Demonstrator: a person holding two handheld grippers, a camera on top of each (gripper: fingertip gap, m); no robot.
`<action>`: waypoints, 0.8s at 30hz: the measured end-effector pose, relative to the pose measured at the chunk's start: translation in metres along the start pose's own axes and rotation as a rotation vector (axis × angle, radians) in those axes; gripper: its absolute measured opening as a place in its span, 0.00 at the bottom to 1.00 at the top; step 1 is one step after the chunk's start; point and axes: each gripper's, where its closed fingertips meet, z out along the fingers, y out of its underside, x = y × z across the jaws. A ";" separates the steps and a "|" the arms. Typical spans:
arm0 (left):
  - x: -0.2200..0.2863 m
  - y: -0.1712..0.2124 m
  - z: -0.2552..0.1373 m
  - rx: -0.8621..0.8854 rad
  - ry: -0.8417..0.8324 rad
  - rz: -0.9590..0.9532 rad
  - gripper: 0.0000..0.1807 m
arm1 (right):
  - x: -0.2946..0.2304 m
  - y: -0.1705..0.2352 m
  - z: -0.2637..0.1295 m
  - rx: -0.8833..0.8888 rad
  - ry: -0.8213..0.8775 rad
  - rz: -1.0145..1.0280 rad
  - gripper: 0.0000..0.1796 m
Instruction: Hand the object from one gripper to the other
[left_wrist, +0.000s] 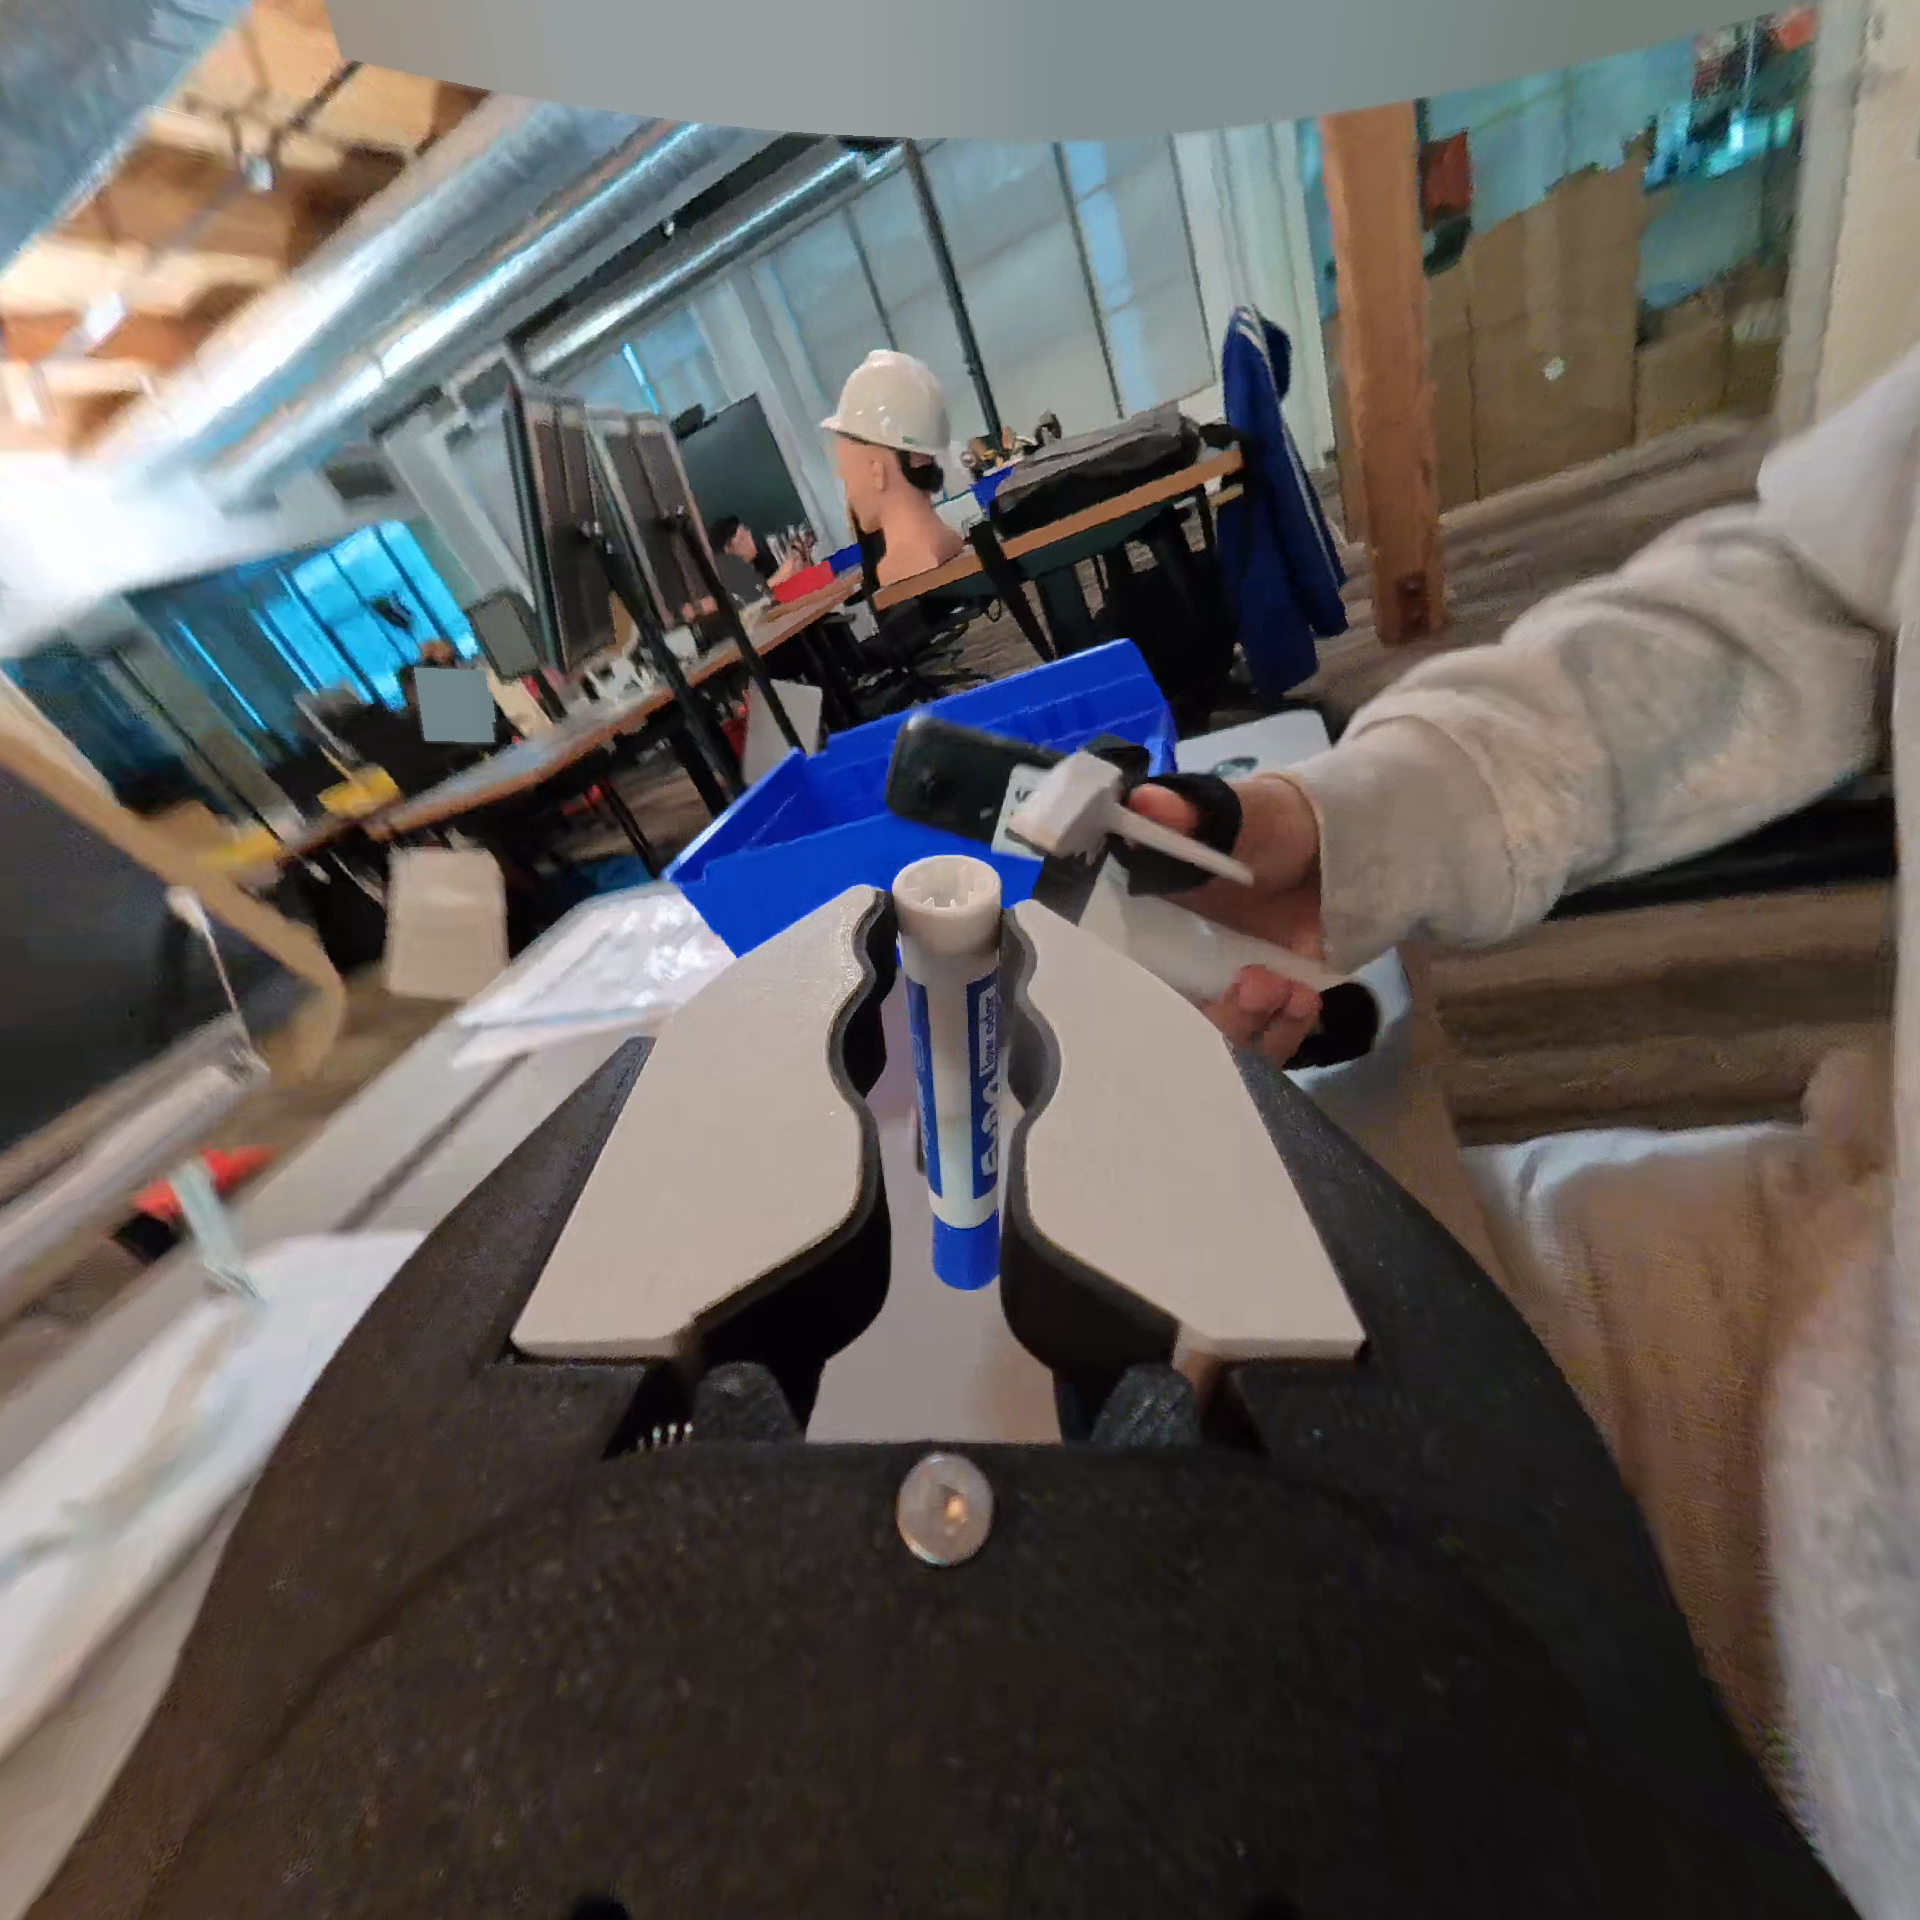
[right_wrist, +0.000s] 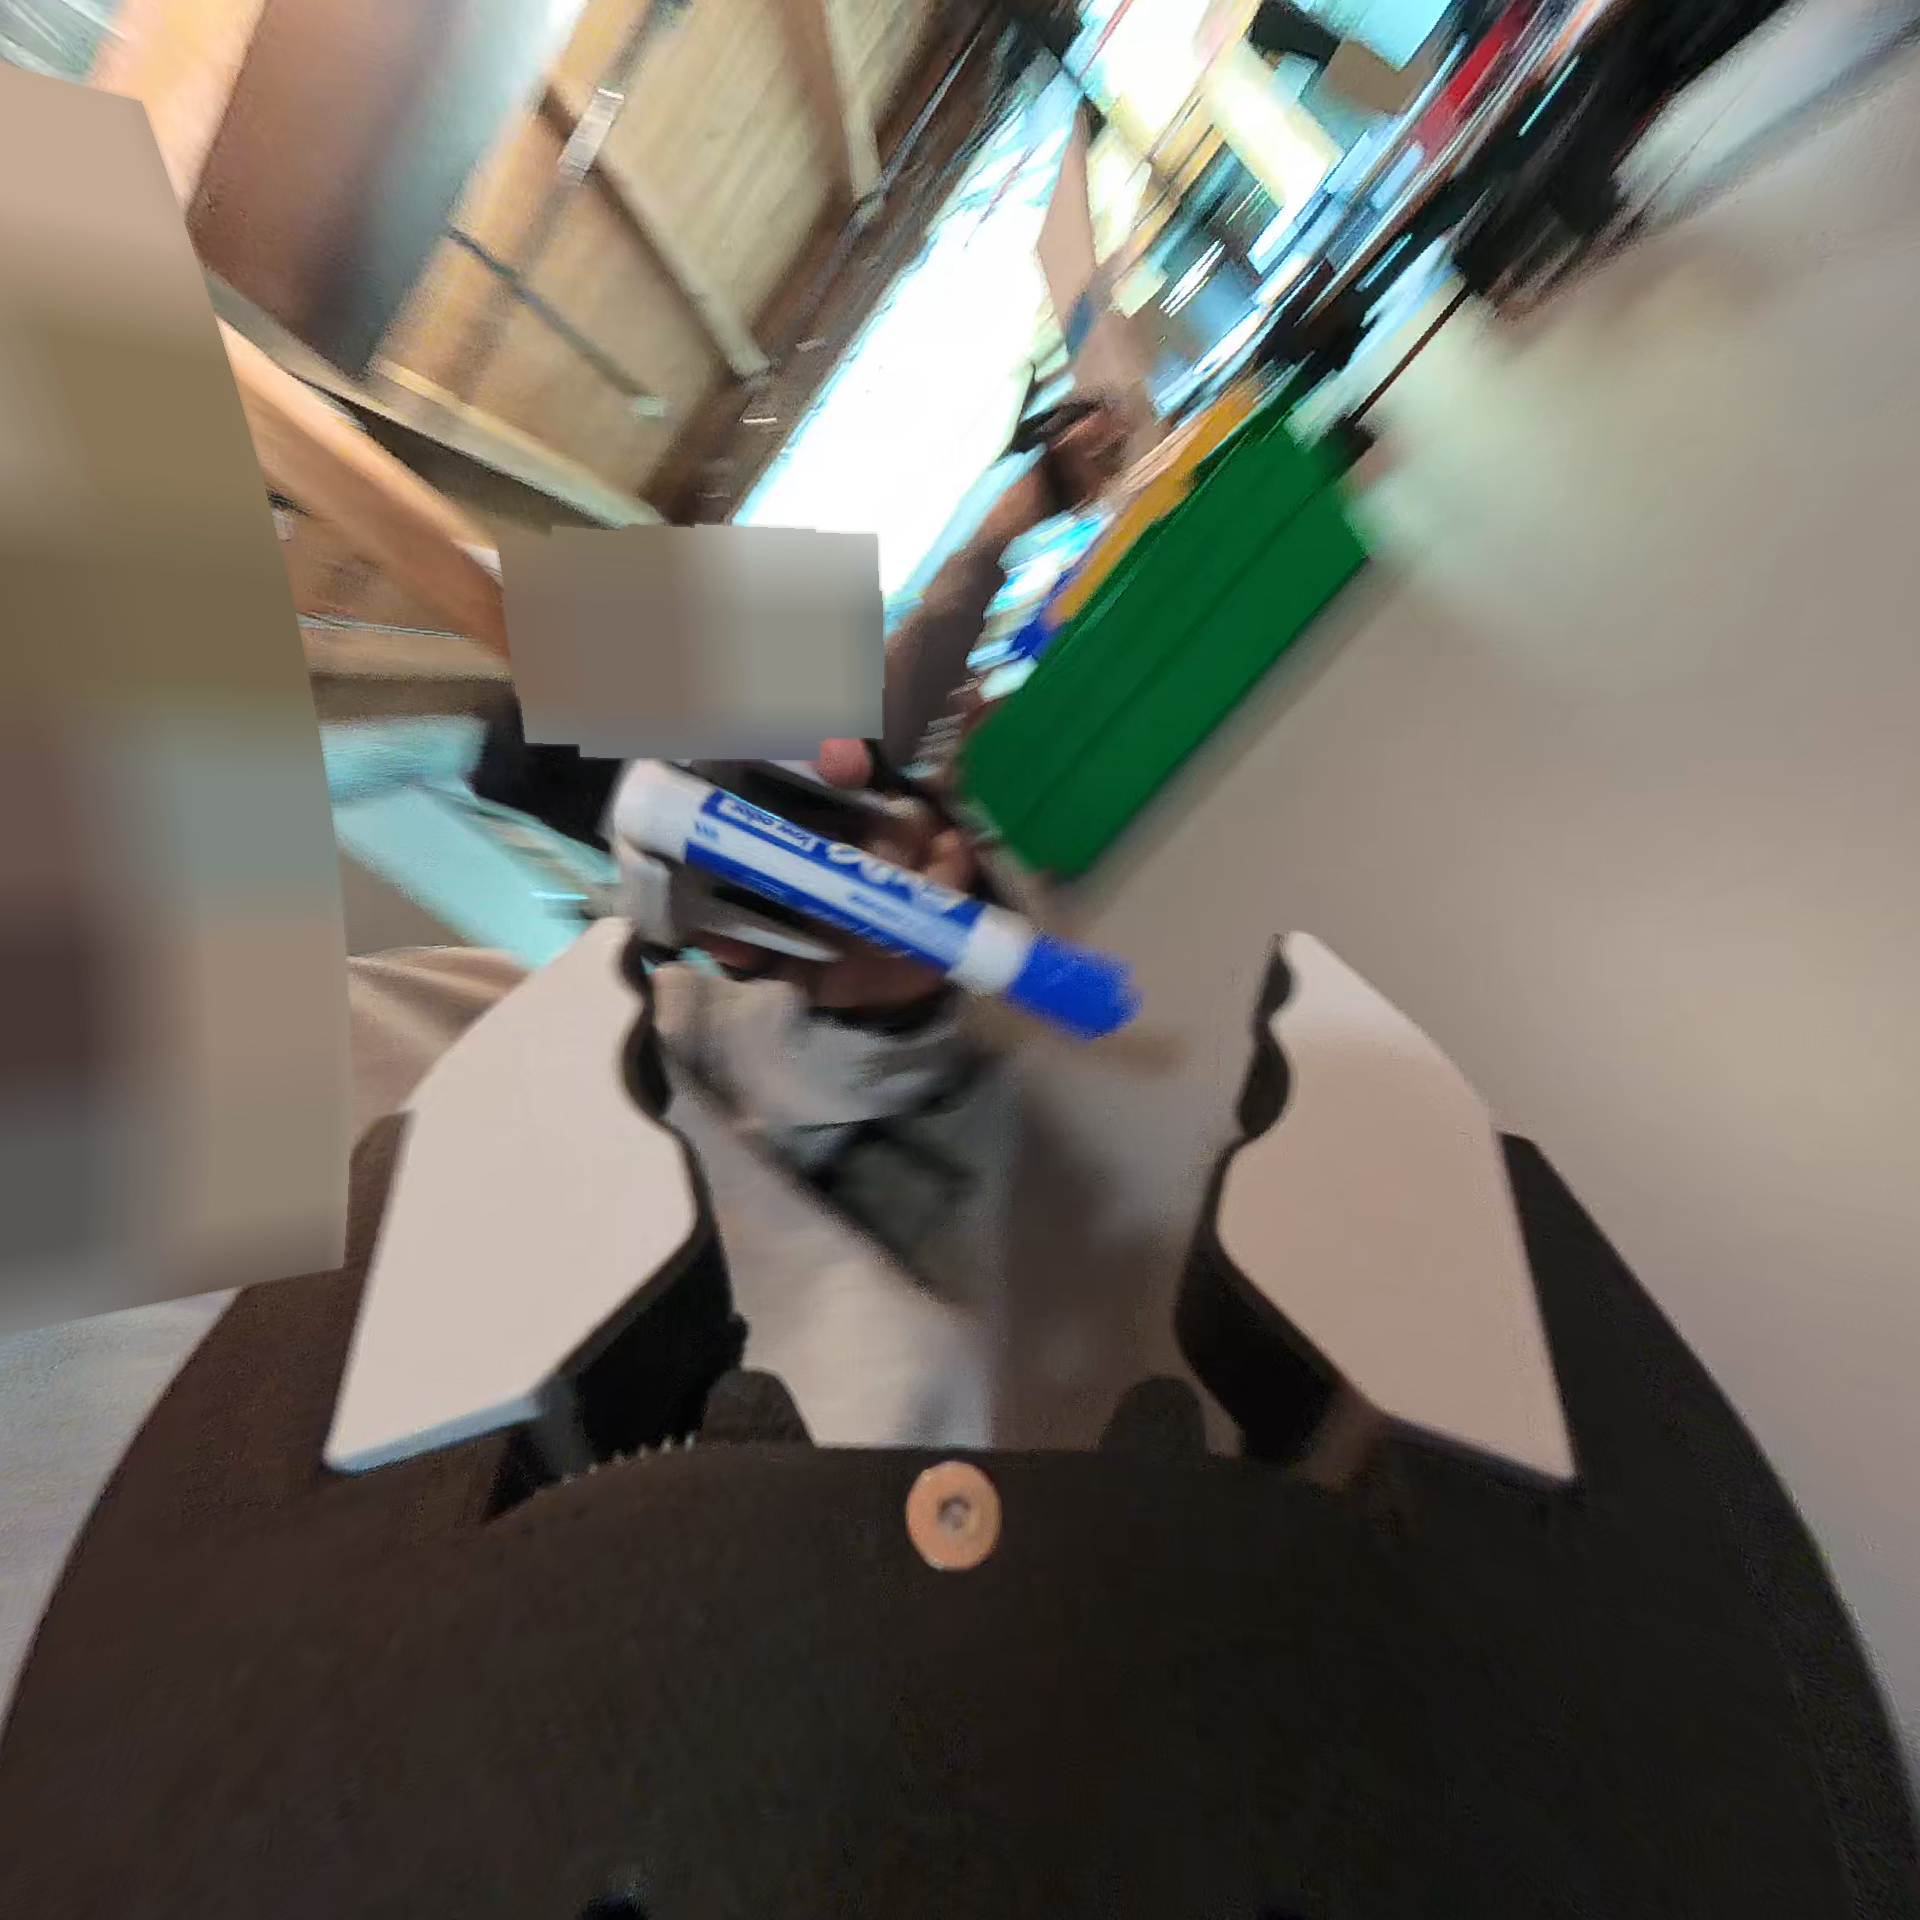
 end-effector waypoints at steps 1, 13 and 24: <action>-0.007 0.002 -0.001 -0.003 0.004 -0.092 0.11 | 0.004 -0.006 -0.004 0.014 0.053 -0.096 0.57; -0.031 0.008 -0.011 0.045 0.112 -0.526 0.10 | 0.008 0.043 0.011 -0.300 0.192 -0.785 0.24; -0.008 -0.013 -0.009 0.071 0.174 -0.378 0.10 | 0.002 0.062 0.028 -0.342 0.179 -0.887 0.19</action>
